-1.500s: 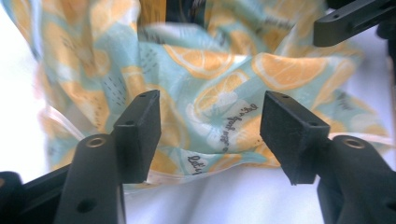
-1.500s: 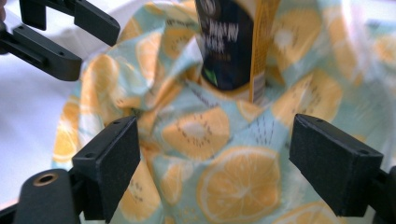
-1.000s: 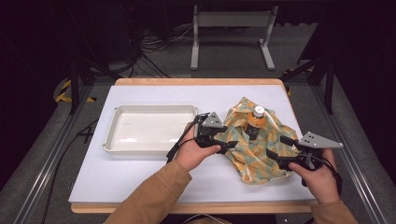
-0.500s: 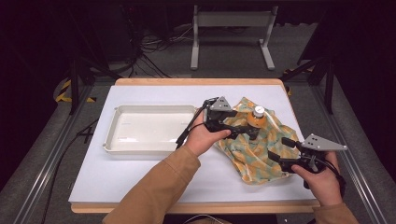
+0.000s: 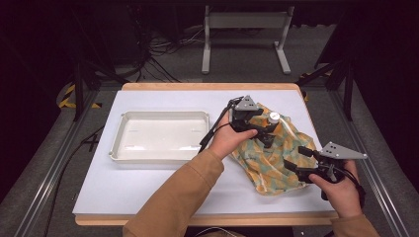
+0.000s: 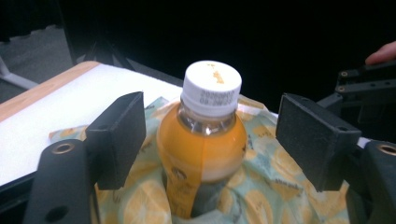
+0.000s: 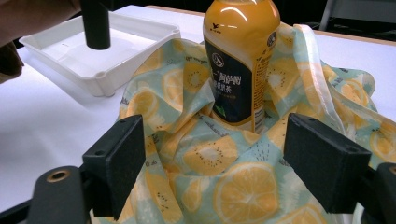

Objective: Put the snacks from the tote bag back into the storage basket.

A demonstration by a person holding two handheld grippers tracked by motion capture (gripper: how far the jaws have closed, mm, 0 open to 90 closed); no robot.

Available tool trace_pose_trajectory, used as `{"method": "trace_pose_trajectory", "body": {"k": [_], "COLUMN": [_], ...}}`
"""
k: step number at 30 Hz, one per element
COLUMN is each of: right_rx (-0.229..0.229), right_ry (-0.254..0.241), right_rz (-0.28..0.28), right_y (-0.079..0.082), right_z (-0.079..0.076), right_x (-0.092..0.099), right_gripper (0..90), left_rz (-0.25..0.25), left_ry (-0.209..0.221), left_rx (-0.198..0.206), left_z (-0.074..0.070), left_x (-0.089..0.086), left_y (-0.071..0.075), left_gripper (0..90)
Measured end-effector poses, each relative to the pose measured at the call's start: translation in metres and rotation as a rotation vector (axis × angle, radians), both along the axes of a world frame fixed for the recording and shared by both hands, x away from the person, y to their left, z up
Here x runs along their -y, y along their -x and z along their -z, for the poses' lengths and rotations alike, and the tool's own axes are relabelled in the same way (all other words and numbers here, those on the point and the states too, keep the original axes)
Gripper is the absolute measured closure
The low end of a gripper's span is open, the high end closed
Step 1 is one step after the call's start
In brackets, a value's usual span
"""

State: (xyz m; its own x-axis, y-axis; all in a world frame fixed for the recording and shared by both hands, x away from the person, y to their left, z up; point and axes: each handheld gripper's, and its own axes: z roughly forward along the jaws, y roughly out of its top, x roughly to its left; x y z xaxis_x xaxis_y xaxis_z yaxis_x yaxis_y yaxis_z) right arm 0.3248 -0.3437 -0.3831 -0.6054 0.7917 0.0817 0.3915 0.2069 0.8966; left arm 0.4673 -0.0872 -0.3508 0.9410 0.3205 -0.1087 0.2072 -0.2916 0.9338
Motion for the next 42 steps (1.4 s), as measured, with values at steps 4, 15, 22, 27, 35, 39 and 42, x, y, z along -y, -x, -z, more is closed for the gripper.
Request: {"method": "trace_pose_trajectory", "body": {"k": [4,15,22,27,35,39,42], "right_rx": [0.0,0.0,-0.006,-0.012,-0.022,-0.018,-0.017], "right_ry": [-0.004,-0.02,-0.019,-0.025,-0.03,-0.036,-0.034], "right_rz": [0.0,0.002,0.003,0.002,0.006,0.006,0.008], "right_y": [0.0,0.0,0.0,-0.001,0.0,0.0,0.0], "right_z": [0.0,0.0,0.001,0.003,0.003,0.002,0.003], "right_x": [0.0,0.001,0.001,0.001,0.001,0.001,0.002], "right_gripper": [21.4,22.8,23.3,24.2,24.6,24.7,24.8], "left_rz": [0.009,0.04,0.026,0.018,0.018,0.005,0.007], "left_ry": [0.015,0.021,-0.007,0.006,-0.005,-0.003,-0.006], "left_rx": [0.011,0.044,0.111,0.136,0.133,0.124,0.13], "left_z": [0.002,0.008,0.011,0.01,0.008,0.006,0.001], "left_x": [0.004,0.012,0.017,0.018,0.017,0.016,0.013], "left_y": [-0.003,-0.005,-0.006,-0.004,-0.003,-0.003,-0.003], "left_gripper": [31.3,43.2,47.8,57.5,58.2,58.3,58.3]}}
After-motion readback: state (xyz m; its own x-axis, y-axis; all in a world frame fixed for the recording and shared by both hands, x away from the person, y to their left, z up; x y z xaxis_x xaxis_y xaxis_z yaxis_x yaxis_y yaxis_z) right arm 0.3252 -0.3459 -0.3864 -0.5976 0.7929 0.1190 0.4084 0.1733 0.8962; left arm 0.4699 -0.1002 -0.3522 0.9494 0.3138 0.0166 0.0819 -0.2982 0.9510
